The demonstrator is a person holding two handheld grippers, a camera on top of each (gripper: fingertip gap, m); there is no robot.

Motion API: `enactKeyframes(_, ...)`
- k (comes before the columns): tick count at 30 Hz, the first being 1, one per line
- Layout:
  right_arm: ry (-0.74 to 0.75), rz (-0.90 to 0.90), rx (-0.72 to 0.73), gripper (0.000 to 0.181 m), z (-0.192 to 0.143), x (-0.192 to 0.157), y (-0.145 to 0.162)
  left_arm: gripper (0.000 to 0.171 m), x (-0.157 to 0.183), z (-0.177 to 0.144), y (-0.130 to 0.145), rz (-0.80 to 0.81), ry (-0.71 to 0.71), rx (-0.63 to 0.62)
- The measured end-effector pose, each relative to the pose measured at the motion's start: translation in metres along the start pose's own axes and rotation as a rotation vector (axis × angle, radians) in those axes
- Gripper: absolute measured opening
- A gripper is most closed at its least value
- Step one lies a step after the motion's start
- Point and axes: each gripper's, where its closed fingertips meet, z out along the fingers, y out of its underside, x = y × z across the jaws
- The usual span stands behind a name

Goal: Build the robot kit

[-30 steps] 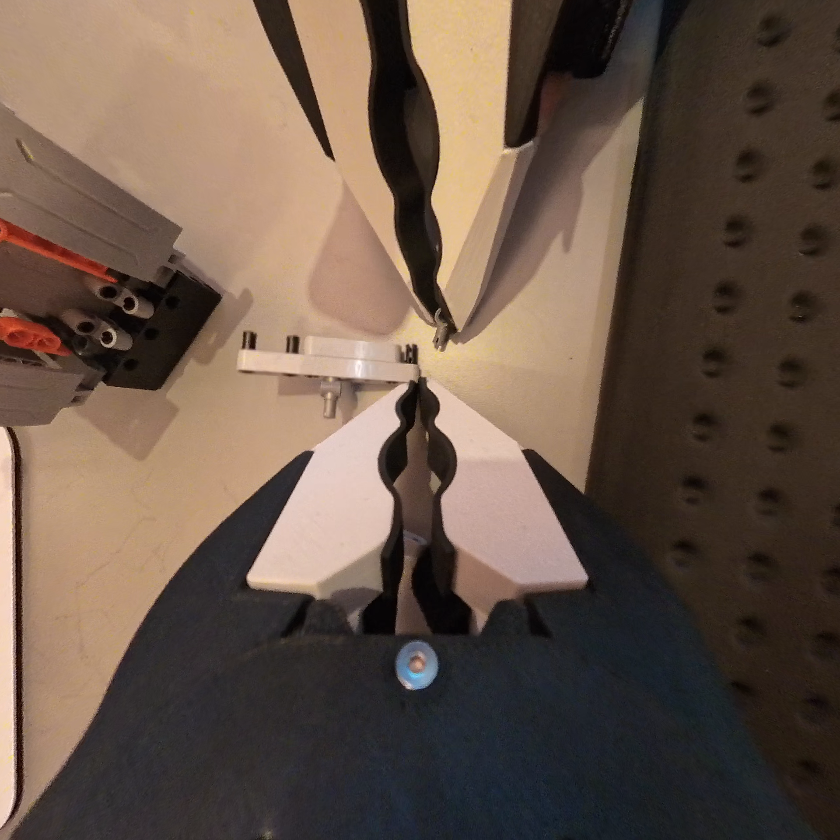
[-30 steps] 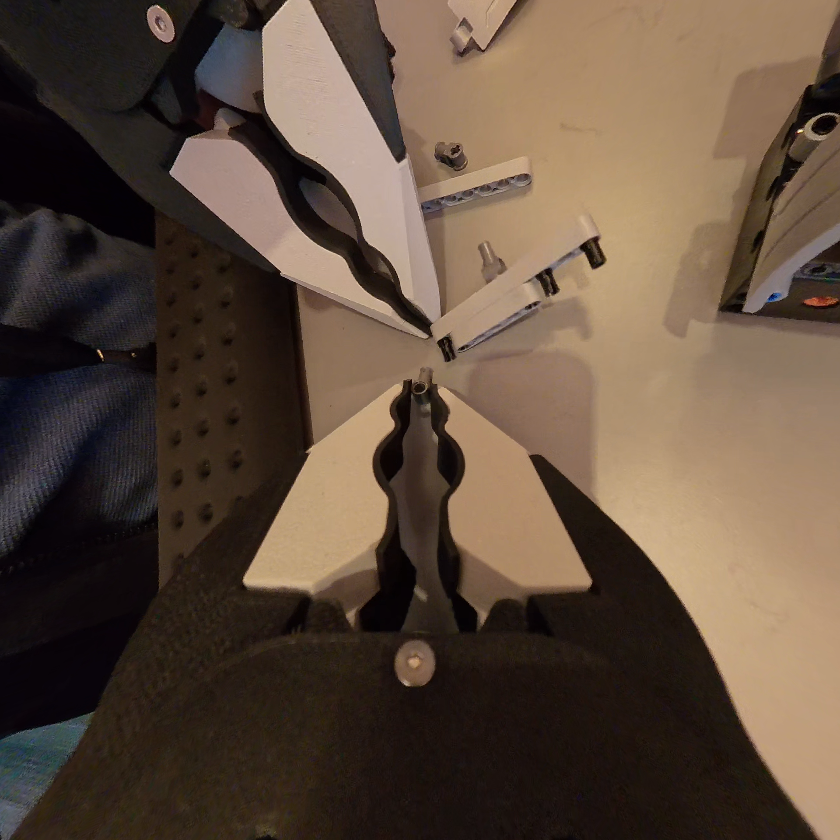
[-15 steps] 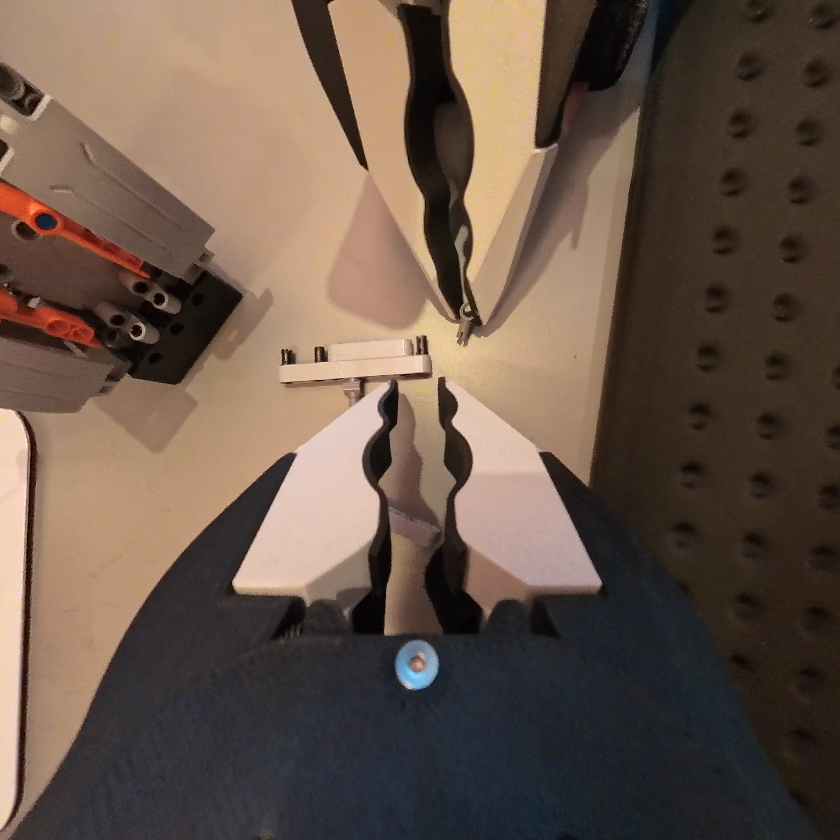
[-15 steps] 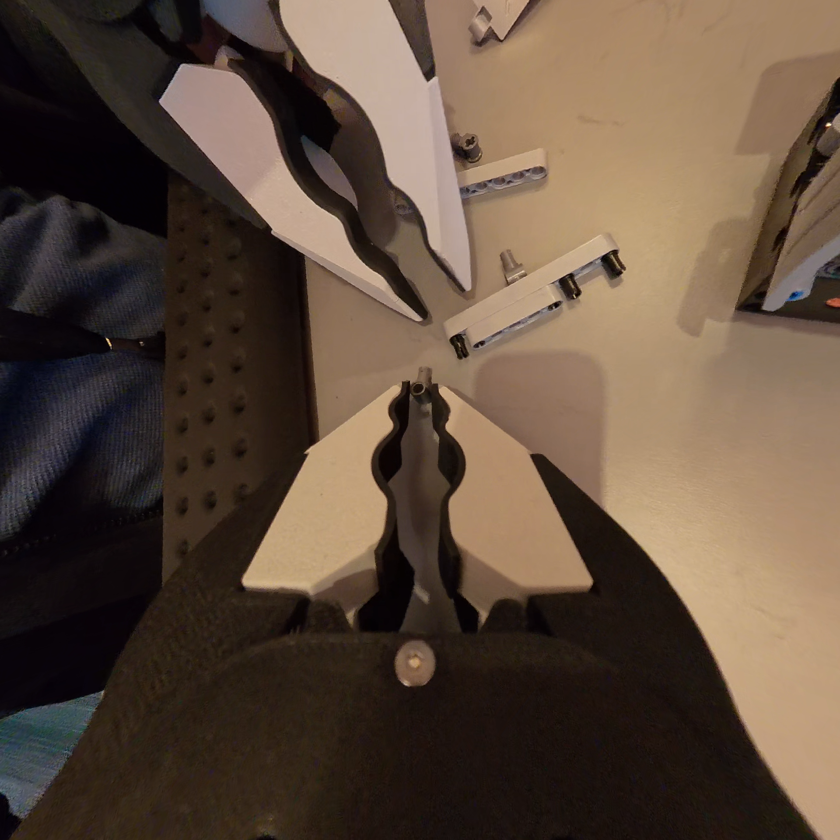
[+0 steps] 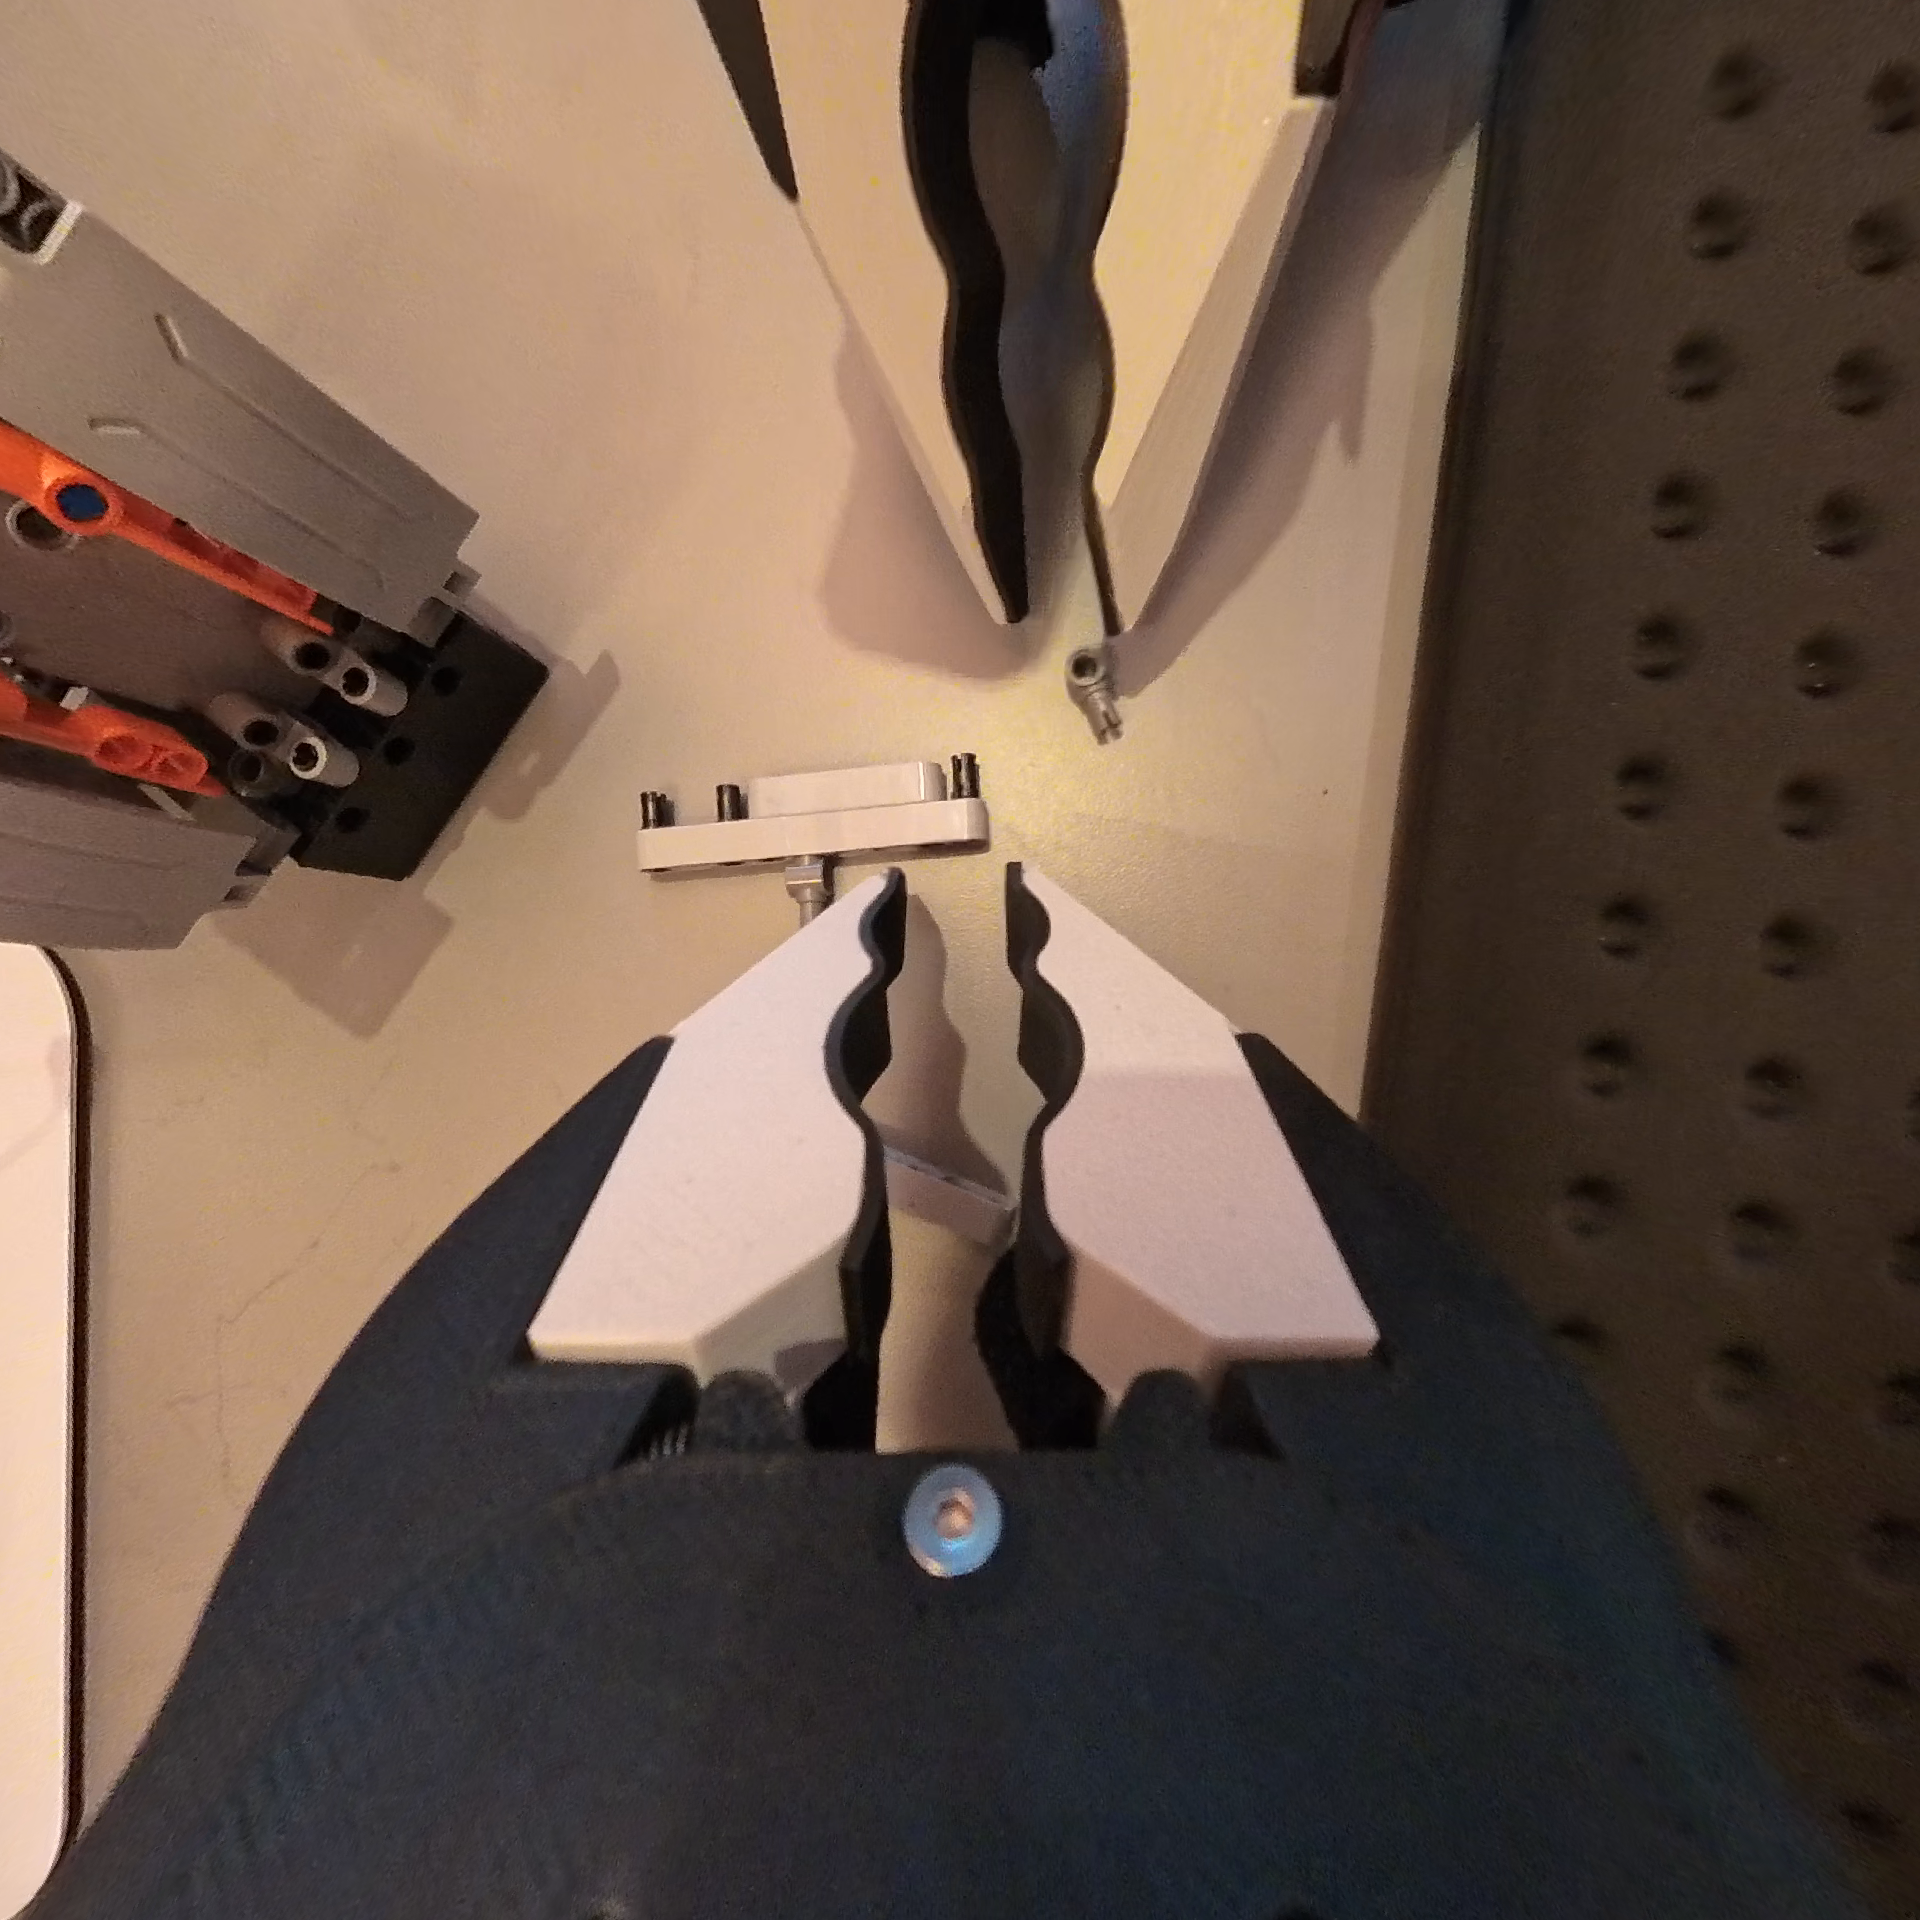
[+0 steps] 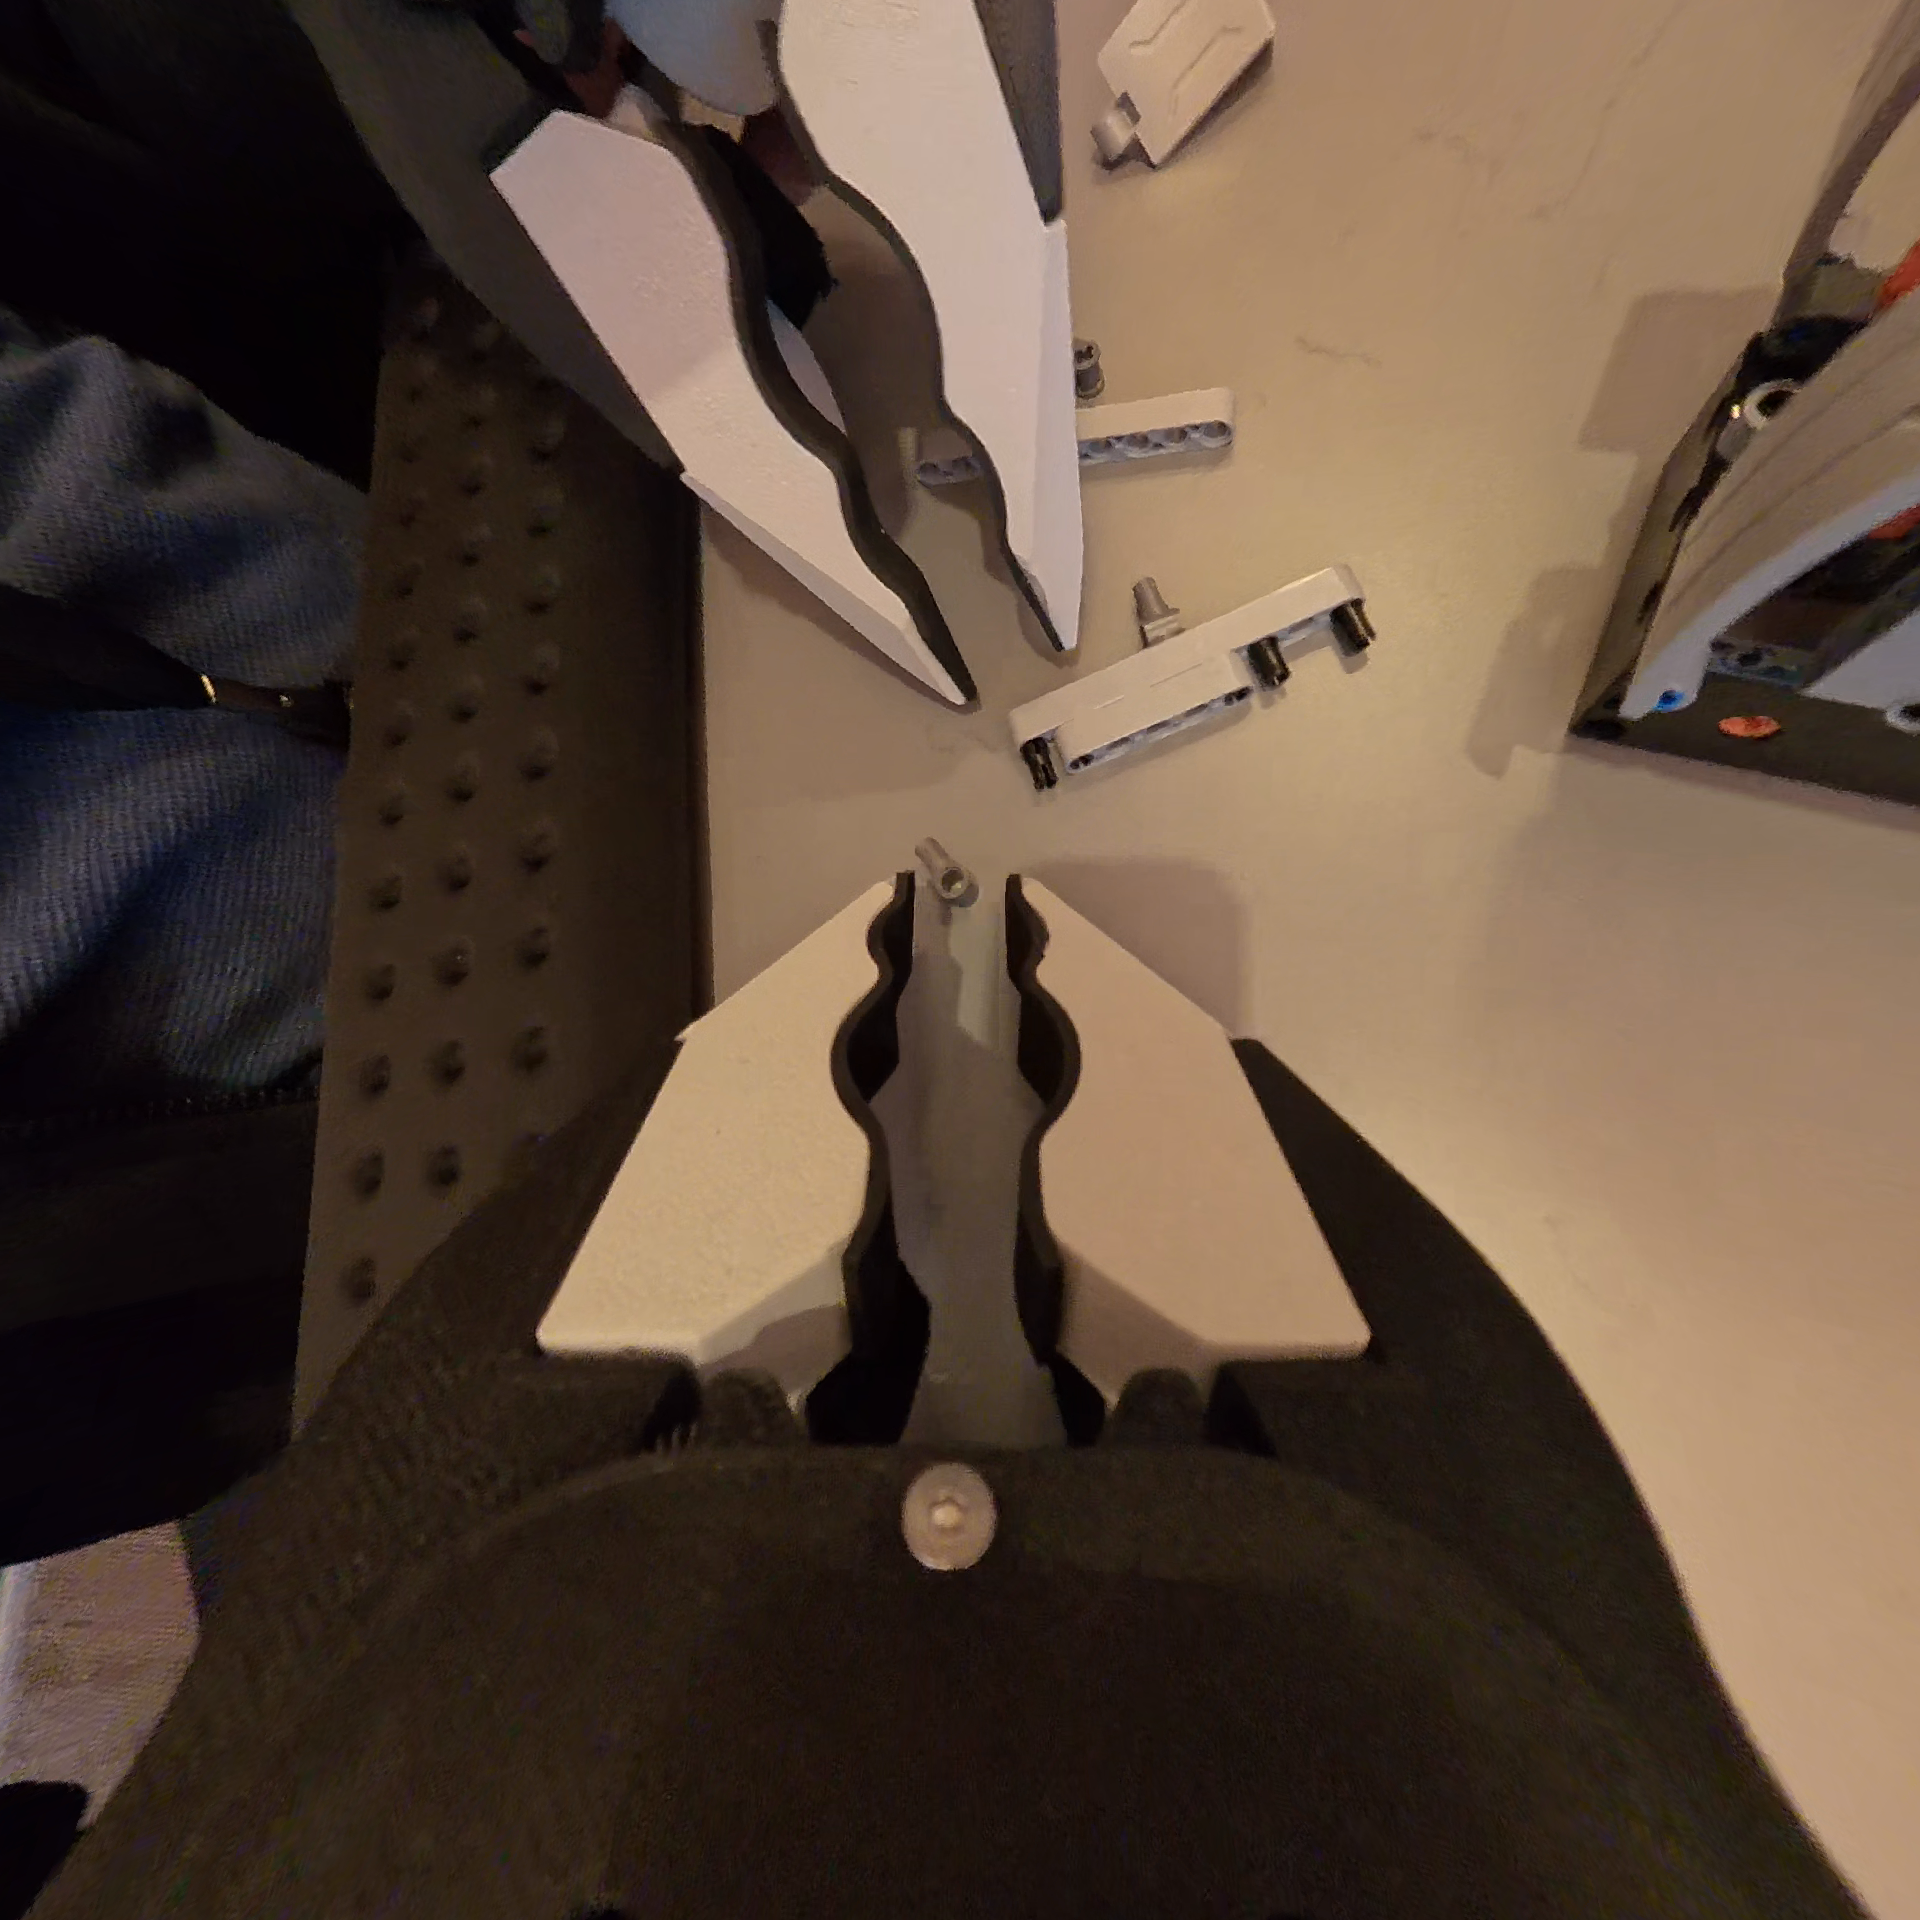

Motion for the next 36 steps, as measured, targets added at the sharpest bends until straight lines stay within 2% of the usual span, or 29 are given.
enactKeyframes(7, 0.043, -0.134, -0.073, 0.01, 0.011, -0.002, 0.007, 0.016, 0.008, 0.001, -0.003, 0.034, 0.017, 0.006)
enactKeyframes(10, 0.036, -0.147, -0.058, 0.005, 0.012, -0.004, 0.003, 0.016, 0.01, 0.002, -0.005, 0.047, 0.02, 0.01)
enactKeyframes(22, 0.002, -0.082, -0.058, 0.004, 0.013, -0.005, 0.003, 0.016, 0.015, 0.0, -0.008, 0.075, 0.024, 0.026)
enactKeyframes(36, -0.064, 0.046, 0.046, 0.004, 0.006, -0.005, -0.011, 0.017, 0.021, 0.002, -0.016, 0.129, 0.015, 0.059)
